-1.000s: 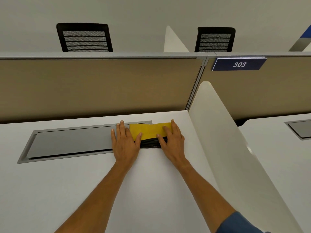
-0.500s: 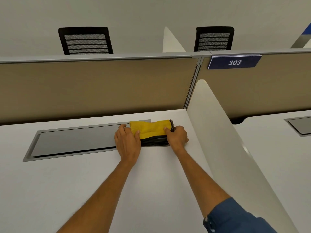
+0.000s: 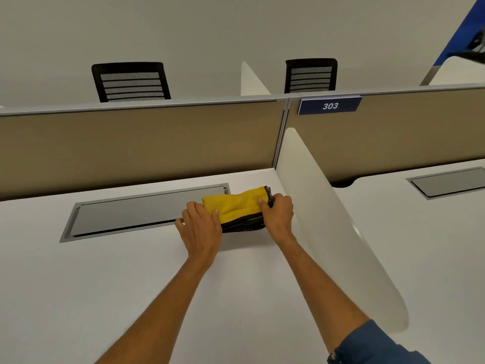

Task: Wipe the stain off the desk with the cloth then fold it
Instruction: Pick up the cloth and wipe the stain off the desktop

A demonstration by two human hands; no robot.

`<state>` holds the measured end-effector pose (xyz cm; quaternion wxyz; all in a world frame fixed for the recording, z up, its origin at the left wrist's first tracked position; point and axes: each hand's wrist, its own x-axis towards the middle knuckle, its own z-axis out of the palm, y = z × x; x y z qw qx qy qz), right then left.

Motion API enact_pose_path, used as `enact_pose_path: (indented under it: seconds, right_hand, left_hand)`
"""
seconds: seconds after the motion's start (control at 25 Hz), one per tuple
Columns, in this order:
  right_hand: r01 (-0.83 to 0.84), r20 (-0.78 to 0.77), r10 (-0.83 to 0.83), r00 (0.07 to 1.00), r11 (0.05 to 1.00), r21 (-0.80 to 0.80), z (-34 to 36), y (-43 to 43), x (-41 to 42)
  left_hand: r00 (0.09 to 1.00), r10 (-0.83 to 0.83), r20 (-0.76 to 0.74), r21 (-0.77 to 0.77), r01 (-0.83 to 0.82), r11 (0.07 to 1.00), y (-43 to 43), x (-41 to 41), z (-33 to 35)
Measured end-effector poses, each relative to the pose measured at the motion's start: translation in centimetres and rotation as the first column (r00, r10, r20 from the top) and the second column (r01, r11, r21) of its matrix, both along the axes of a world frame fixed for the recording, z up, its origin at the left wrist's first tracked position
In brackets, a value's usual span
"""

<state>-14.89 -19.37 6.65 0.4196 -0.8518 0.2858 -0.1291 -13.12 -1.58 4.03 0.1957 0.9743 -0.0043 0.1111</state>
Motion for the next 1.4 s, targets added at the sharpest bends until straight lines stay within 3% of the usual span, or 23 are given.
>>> enact_pose_path:
  seconds: [0.36,0.64,1.32,1.4]
  right_hand:
    - [-0.025,-0.049,0.019,0.999,0.993,-0.113,4.5,1.9,-16.8]
    - [0.020,-0.133,-0.040,0.990,0.988,-0.151,3.2,1.2,-28.1]
    - [-0.025,-0.268,0.024,0.963,1.000,-0.002,-5.3,-2.3,-36.5]
    - [-0.051,-0.287,0.003,0.958,0.986,-0.161,-5.3,-2.3,-37.0]
  left_hand:
    - [0.992,-0.123,-0.018,0.012,0.124,0.992,3.3,-14.5,3.9]
    - [0.971,-0.225,-0.083,0.004,0.226,0.974,2.7,-25.3,3.3]
    - [0.952,-0.172,-0.255,0.154,0.215,0.964,0.1,-33.1,-3.9]
    - [0.960,-0.179,-0.216,0.132,0.211,0.969,0.8,-33.0,-4.2]
